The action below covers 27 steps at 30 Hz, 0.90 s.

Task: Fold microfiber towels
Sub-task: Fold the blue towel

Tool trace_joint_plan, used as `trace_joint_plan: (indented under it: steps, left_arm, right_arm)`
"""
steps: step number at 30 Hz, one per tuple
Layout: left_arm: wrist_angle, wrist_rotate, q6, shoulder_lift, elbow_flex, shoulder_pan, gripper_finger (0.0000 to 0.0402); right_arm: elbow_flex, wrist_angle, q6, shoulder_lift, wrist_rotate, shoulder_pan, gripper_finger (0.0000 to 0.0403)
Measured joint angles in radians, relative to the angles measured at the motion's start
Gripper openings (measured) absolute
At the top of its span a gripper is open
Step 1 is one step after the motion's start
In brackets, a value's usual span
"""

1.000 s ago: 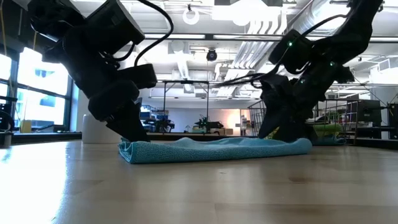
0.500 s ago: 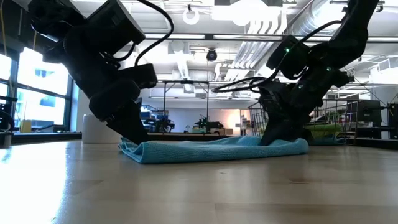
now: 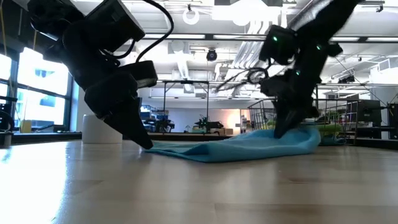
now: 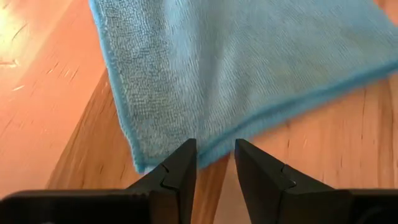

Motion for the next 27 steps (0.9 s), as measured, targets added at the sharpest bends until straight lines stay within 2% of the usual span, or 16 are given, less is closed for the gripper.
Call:
trace_joint_plan:
  steps: [4, 9, 19, 27]
  left_arm:
    - [-0.001, 0.006, 0.006, 0.000, 0.000, 0.000, 0.0101]
    - [-0.004, 0.033, 0.019, -0.001, 0.000, 0.000, 0.0101]
    - [-0.003, 0.116, 0.058, -0.002, 0.000, 0.000, 0.0101]
    - [-0.006, 0.125, 0.105, -0.002, 0.000, 0.000, 0.0101]
  right_arm:
    - [0.119, -0.186, -0.012, 0.017, 0.106, 0.028, 0.0001]
    - [0.224, -0.323, 0.006, 0.046, 0.156, 0.067, 0.0001]
    - [0.315, -0.288, 0.147, 0.169, 0.128, 0.174, 0.0000]
    - [0.488, -0.304, 0.181, 0.307, 0.182, 0.262, 0.0000]
